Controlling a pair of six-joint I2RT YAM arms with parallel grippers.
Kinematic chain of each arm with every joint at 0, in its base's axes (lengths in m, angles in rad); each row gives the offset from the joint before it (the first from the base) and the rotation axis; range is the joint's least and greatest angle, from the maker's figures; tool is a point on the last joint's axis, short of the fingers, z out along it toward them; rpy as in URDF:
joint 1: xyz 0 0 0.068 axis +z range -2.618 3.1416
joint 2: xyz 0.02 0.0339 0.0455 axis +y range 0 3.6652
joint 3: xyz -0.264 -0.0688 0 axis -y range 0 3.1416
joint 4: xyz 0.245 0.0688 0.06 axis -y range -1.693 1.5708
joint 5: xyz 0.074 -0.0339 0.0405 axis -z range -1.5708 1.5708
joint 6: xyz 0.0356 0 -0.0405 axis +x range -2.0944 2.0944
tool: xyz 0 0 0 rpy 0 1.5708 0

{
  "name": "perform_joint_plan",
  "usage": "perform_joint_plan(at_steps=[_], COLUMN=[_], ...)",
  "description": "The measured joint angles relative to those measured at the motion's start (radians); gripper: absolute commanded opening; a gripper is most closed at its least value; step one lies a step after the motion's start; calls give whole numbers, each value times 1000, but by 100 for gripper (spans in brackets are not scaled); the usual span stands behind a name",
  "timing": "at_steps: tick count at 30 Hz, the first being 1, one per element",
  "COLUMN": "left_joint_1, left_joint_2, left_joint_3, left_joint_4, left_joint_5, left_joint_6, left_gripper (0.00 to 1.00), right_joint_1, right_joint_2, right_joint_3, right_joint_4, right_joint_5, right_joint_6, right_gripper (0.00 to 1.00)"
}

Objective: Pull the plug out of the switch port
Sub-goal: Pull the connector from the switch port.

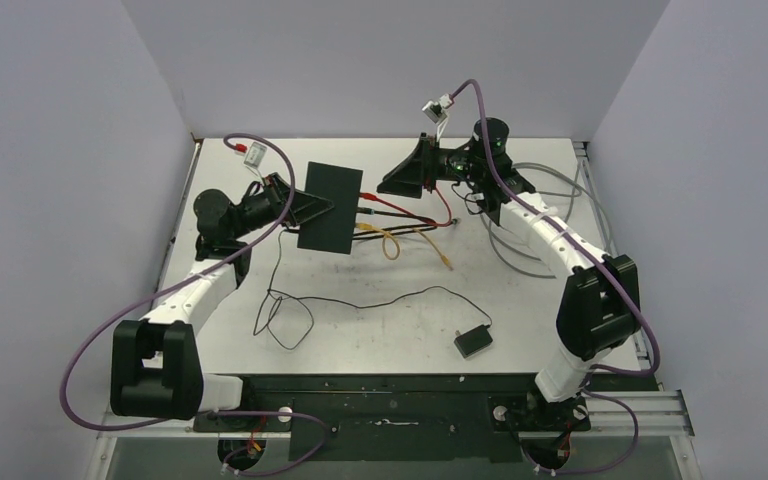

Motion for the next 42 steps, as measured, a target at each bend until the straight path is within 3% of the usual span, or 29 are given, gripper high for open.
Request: perform_joint_plan(at_steps=[9,18,25,36,42], left_joint_1=[-10,-11,-11,-11,-11], left_joint_2=[36,50,72,82,98], left_joint_3=[0,0,3,23,43], left_joint_4=[35,50,50,48,50], left_joint_5=[4,12,23,31,46], left_joint_6=[-23,-31,-37,-35,-37], left_gripper=[0,0,0,0,0], right_joint_1=[34,66,66,66,64], right_joint_2=[48,95,96,97,98], right_joint_3=[0,0,0,0,0], right_joint_4=[15,22,37,58,60], right_joint_5=[-13,-14,-14,-25,-26], right_joint_6=[15,24,35,48,45], right_gripper=[79,50,38,37,25])
